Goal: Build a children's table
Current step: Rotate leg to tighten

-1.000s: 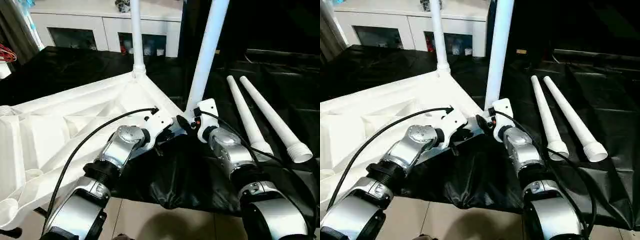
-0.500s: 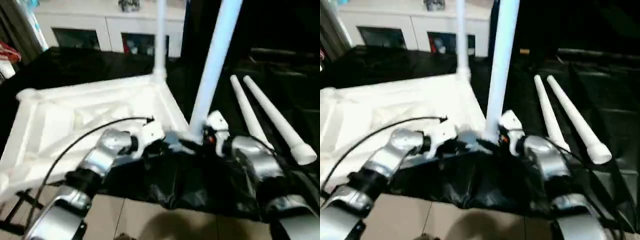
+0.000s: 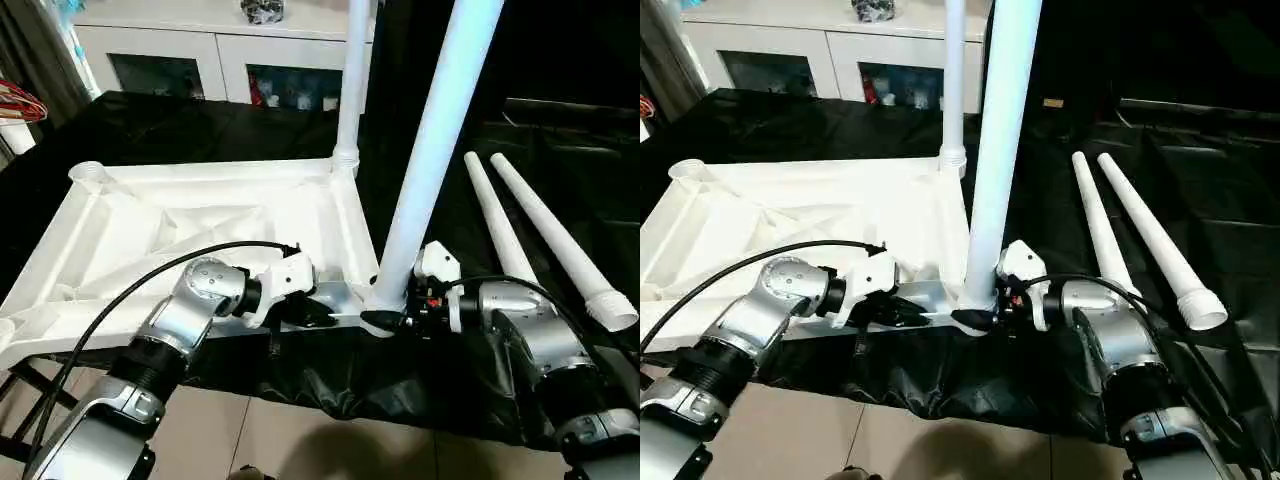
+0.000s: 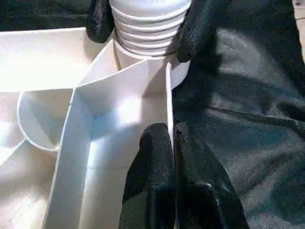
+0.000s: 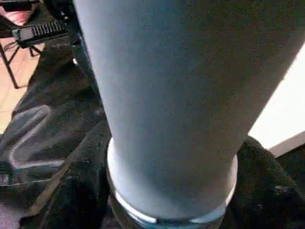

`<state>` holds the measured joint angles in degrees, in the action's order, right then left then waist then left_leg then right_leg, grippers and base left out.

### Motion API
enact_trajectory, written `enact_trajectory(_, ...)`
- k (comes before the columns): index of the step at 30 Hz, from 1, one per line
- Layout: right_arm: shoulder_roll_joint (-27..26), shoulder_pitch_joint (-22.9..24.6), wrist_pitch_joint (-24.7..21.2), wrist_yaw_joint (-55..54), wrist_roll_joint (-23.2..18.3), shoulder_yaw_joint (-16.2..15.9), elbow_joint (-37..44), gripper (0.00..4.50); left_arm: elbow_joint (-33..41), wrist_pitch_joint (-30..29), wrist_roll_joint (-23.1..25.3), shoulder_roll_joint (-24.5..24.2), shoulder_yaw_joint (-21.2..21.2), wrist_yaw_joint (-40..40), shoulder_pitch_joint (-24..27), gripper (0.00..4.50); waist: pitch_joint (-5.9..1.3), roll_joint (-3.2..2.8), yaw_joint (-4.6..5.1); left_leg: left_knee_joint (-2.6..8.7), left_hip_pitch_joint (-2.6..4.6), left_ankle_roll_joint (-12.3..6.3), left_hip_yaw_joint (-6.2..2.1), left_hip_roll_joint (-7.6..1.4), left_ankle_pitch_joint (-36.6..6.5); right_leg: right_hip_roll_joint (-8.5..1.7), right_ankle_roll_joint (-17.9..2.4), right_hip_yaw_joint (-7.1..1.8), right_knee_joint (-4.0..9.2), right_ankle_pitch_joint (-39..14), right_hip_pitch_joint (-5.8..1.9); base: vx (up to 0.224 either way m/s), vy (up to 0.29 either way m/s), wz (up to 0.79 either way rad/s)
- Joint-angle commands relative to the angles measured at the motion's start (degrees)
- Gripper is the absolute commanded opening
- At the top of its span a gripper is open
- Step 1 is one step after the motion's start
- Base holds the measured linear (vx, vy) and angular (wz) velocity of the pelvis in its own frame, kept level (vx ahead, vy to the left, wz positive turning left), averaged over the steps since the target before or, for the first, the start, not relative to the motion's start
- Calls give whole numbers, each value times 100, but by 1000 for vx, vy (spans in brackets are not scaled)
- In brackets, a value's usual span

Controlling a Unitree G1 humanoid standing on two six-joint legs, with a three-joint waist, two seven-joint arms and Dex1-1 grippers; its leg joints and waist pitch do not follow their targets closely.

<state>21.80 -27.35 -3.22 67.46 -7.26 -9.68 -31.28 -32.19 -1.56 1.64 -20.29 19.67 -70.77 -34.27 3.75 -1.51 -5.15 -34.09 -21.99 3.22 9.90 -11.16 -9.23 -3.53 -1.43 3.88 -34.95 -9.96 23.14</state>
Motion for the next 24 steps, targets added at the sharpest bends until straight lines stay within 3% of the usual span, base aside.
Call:
enact_trajectory(1,19,69,-141,122,-124,-121,229,287,180,-23,-80,41,130,-137,28,0,-430,42,15,396,109,-259,-46,-218,-1470,-439,-1178,-263,468,-1545,-280,0,0,0)
enact_trajectory(6,-116,151,-243,13,-129,-86,226,278,97,-16,-30,165,70,106,13,0,-421,37,4,389,108,-262,-46,-213,-1465,-456,-1139,-262,485,-1684,-275,0,0,0)
enact_trajectory(9,-340,70,-221,-459,-131,103,14,277,-71,-7,119,275,17,519,-70,0,-410,30,36,404,123,-183,-58,-214,-1592,-455,-1092,-262,507,-1894,-254,0,0,0)
enact_trajectory(12,-777,-208,-120,-1795,135,343,-655,277,-441,-225,305,603,-159,1493,-309,0,-396,31,70,410,131,-101,-63,-198,-1708,-459,-1014,-253,535,-2157,-238,0,0,0)
enact_trajectory(13,-927,-299,-143,-2237,208,409,-857,277,-521,-314,327,729,-210,1760,-381,0,-376,23,104,417,172,-2,-75,-184,-1878,-448,-987,-239,561,-2409,-210,0,0,0)
enact_trajectory(14,-1056,-366,-157,-2562,249,454,-1004,277,-581,-382,361,833,-240,1990,-441,0,-381,41,136,415,163,52,-92,-167,-1914,-466,-915,-229,570,-2599,-231,0,0,0)
enact_trajectory(16,-1228,-446,-142,-2949,296,497,-1169,277,-648,-452,403,964,-260,2246,-511,0,-384,42,167,408,160,20,-91,-162,-1923,-472,-851,-236,604,-2648,-228,0,0,0)
enact_trajectory(19,-1646,-664,-145,-4000,432,592,-1557,277,-780,-612,441,1273,-319,2744,-666,0,-402,42,206,405,126,-47,-81,-156,-1783,-459,-889,-247,579,-2370,-236,0,0,0)
enact_trajectory(24,-1994,-886,217,-4428,494,721,-1960,277,-917,-539,490,1540,-312,2946,-762,0,-422,20,215,407,112,-91,-78,-166,-1694,-460,-998,-258,545,-1940,-250,0,0,0)
